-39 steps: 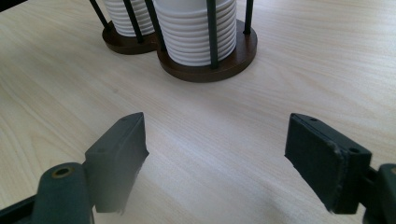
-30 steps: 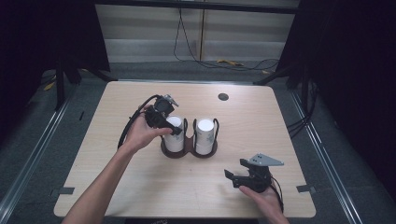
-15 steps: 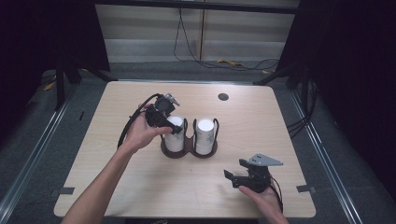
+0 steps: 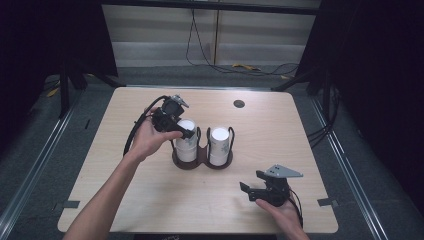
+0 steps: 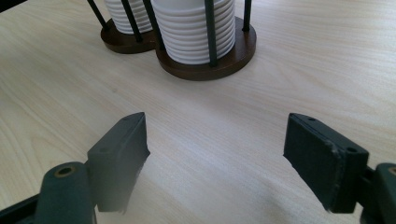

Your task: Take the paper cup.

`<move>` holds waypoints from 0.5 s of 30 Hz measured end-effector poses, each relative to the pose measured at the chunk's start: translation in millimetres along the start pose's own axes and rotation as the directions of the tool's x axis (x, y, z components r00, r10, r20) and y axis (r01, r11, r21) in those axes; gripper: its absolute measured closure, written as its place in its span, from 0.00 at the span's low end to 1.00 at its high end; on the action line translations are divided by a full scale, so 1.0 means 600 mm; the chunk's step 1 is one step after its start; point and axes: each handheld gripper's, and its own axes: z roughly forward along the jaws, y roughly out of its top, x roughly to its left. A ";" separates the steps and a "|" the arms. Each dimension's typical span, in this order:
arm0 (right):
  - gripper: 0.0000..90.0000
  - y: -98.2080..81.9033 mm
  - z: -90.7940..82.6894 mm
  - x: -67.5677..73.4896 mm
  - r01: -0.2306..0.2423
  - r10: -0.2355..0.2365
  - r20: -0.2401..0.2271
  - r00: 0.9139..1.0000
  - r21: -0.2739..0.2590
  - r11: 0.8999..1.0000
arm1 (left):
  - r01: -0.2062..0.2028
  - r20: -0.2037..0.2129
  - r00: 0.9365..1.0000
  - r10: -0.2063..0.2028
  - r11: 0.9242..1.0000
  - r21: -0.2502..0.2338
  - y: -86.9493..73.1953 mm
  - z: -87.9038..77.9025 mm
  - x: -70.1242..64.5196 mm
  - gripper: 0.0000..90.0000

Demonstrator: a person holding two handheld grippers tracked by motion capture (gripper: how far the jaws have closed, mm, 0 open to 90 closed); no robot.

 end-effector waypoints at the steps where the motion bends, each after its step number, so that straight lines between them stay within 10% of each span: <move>1: 0.24 0.000 0.000 0.000 0.000 0.000 0.000 1.000 0.000 1.000 | -0.004 -0.002 1.000 0.004 1.000 -0.002 0.000 -0.001 0.000 0.40; 15: 0.24 0.000 0.001 0.001 -0.004 0.004 -0.001 1.000 0.005 1.000 | 0.001 -0.004 1.000 -0.001 0.999 -0.034 0.004 -0.020 0.000 0.41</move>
